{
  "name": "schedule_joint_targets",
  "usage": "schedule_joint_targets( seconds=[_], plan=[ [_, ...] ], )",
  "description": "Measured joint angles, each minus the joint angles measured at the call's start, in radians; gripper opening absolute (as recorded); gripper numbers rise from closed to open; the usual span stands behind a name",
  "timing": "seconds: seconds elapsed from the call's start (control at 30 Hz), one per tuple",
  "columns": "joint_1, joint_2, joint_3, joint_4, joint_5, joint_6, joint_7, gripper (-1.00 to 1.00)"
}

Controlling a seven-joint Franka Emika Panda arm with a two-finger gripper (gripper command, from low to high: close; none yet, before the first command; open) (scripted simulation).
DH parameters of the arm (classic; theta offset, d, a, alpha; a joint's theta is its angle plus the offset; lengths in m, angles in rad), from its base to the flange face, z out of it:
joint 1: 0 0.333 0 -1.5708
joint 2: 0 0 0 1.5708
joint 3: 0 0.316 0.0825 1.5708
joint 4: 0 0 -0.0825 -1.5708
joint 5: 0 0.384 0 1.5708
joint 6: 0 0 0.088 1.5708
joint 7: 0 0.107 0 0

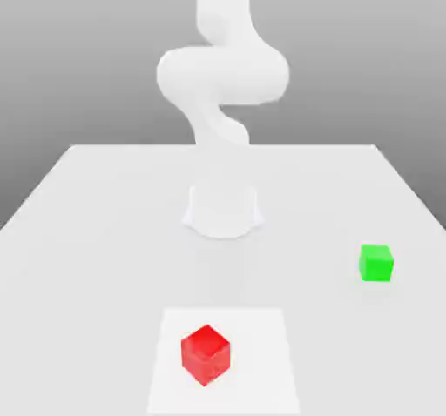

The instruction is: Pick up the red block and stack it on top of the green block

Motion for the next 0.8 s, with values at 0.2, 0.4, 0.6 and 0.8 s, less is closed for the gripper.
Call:
schedule_joint_targets(
  seconds=[0.2,0.4,0.6,0.8],
  plan=[
    [0.073,0.223,-0.084,-0.087,0.012,0.111,-0.208,0.0],
    [0.122,0.441,-0.145,-0.17,0.041,0.218,-0.423,0.0],
    [0.134,0.659,-0.167,-0.254,0.065,0.325,-0.635,0.0],
    [0.11,0.874,-0.147,-0.3,0.088,0.457,-0.783,0.0]
  ],
)
